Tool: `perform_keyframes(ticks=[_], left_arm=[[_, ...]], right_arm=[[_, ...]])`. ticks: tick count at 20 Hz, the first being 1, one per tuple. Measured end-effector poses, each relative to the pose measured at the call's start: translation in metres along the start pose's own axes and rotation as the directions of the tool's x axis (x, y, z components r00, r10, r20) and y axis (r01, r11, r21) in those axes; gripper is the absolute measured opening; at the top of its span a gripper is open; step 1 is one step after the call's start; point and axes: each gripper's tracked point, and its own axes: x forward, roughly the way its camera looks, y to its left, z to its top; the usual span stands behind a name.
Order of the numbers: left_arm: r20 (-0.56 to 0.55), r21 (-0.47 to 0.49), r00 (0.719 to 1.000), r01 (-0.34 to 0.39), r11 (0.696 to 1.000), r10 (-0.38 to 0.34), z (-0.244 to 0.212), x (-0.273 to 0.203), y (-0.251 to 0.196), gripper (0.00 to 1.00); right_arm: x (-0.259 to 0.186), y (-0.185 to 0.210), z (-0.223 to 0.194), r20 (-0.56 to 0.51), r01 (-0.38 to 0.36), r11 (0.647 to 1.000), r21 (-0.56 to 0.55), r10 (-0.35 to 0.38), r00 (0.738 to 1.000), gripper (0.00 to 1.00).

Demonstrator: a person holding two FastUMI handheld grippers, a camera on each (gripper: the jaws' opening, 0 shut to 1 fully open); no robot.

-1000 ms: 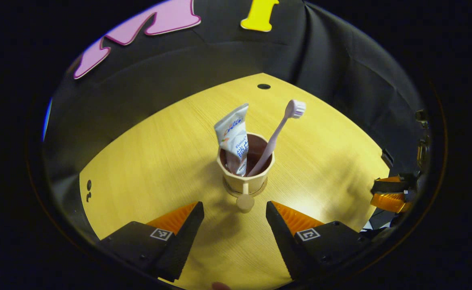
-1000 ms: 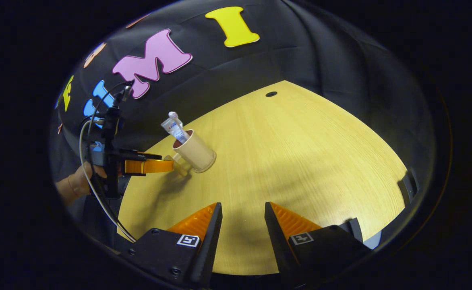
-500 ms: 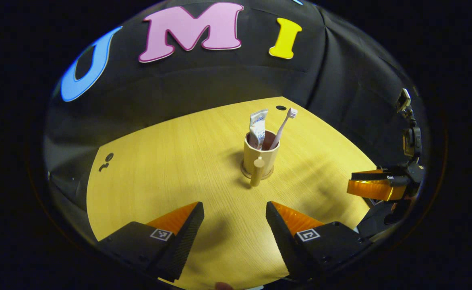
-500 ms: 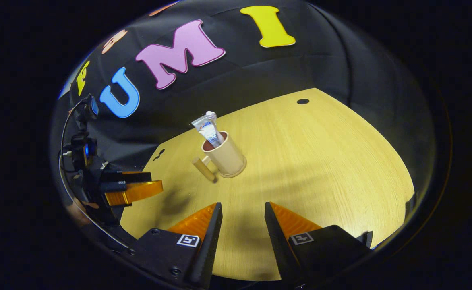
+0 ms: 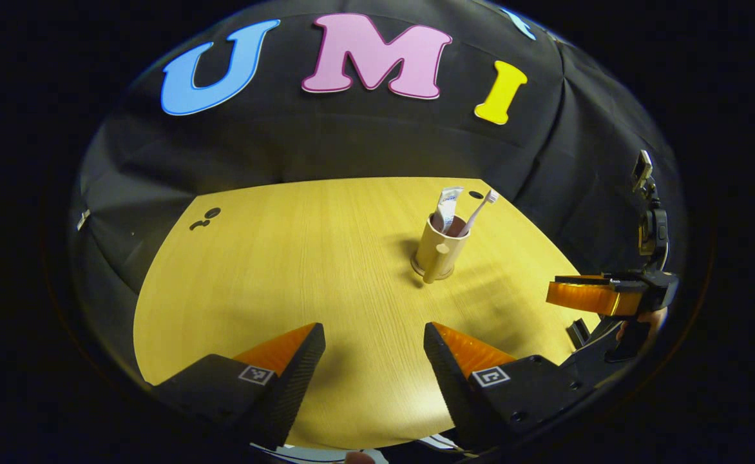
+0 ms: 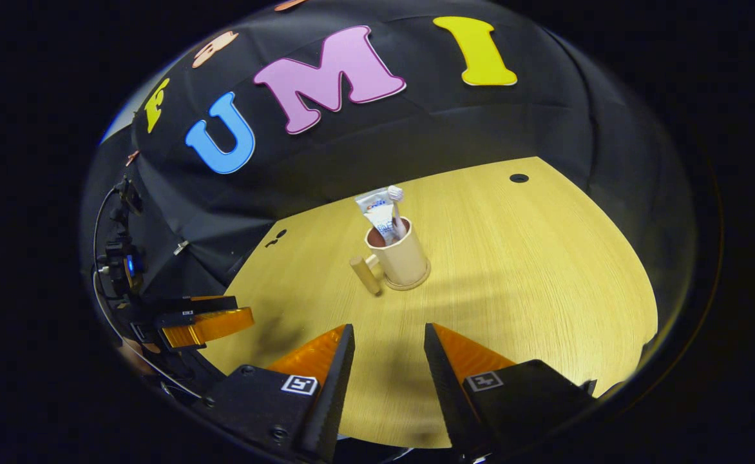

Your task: Put the toothbrush and toothpaste on the desktop into the cup, then pick up the cup and place it on the coaster on the desktop.

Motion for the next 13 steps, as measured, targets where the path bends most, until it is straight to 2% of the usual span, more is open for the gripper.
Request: perform_keyframes(ticks=[1, 4, 6, 12, 13], left_arm=[[0.000, -0.007, 1.000, 0.000, 1.000, 0.000, -0.002, -0.003, 0.002, 0.96], [-0.004, -0.005, 1.000, -0.008, 1.000, 0.008, -0.011, -0.012, 0.004, 0.97], [-0.006, -0.002, 1.000, -0.005, 1.000, 0.005, -0.013, -0.015, 0.004, 0.97], [-0.019, -0.008, 1.000, 0.001, 1.000, -0.002, -0.015, -0.017, 0.003, 0.97], [-0.019, -0.007, 1.000, 0.005, 1.000, -0.005, -0.013, -0.017, 0.002, 0.97]], right_arm=[[-0.001, 0.003, 0.002, 0.003, -0.002, 1.000, -0.008, 0.002, 1.000, 0.72], [-0.003, 0.010, 0.002, 0.003, -0.010, 1.000, -0.022, 0.010, 1.000, 0.75], [-0.005, 0.012, 0.002, 0.003, -0.010, 1.000, -0.028, 0.010, 1.000, 0.81], [-0.012, 0.016, 0.002, 0.007, -0.014, 0.999, -0.032, 0.014, 1.000, 0.89], [-0.012, 0.015, 0.003, 0.012, -0.014, 0.999, -0.033, 0.014, 1.000, 0.75]])
